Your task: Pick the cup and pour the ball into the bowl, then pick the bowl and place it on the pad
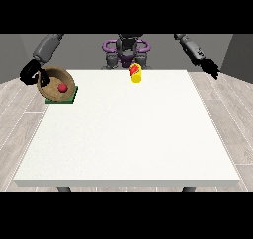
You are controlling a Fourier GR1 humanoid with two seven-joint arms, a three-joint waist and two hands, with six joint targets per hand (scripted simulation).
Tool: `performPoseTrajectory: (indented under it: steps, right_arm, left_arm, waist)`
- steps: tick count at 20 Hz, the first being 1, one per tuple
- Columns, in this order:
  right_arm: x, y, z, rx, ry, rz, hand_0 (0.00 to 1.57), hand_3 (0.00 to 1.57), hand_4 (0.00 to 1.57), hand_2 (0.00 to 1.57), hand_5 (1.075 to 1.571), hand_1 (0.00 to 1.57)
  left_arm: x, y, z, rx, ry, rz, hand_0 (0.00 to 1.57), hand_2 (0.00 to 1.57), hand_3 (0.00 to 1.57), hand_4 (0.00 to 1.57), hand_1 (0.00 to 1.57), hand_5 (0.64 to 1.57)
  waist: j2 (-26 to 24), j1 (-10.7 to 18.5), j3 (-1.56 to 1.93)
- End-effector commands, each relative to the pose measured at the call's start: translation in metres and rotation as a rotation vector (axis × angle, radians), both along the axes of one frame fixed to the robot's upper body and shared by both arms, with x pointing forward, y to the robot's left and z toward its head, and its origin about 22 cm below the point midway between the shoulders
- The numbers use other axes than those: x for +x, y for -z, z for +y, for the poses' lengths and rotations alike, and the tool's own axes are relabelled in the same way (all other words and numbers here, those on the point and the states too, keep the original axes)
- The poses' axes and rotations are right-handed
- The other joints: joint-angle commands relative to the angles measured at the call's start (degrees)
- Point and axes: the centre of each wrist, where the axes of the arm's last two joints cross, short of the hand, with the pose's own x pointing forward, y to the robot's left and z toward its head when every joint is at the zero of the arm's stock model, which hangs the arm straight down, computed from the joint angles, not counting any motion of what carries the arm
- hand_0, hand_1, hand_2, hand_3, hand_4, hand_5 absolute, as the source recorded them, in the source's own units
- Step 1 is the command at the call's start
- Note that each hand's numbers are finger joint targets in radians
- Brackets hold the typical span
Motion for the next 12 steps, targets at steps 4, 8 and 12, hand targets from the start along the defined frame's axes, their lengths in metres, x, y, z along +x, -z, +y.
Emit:
performPoseTrajectory:
  steps: [4,8,12]
  right_arm:
    - [0.005,0.052,0.017,0.294,0.035,-0.055,1.57,1.13,0.80,1.57,1.385,1.57]
    - [0.005,0.010,-0.012,0.494,0.108,-0.178,1.57,1.27,0.25,1.49,1.415,1.57]
    - [-0.007,-0.004,-0.033,0.519,0.152,-0.223,0.15,0.24,0.00,0.63,1.237,0.15]
  left_arm:
    - [-0.017,-0.004,0.024,-0.022,-0.016,-0.037,0.00,0.00,0.00,0.87,0.00,1.176]
    - [-0.023,-0.010,0.034,-0.025,-0.028,-0.050,0.00,0.00,0.00,0.86,0.00,1.185]
    - [-0.043,0.006,0.036,-0.045,-0.060,-0.051,0.00,0.00,0.00,0.86,0.00,1.188]
  waist:
    - [2.82,0.25,0.87]
    - [2.48,-1.21,0.88]
    - [1.95,-1.88,0.84]
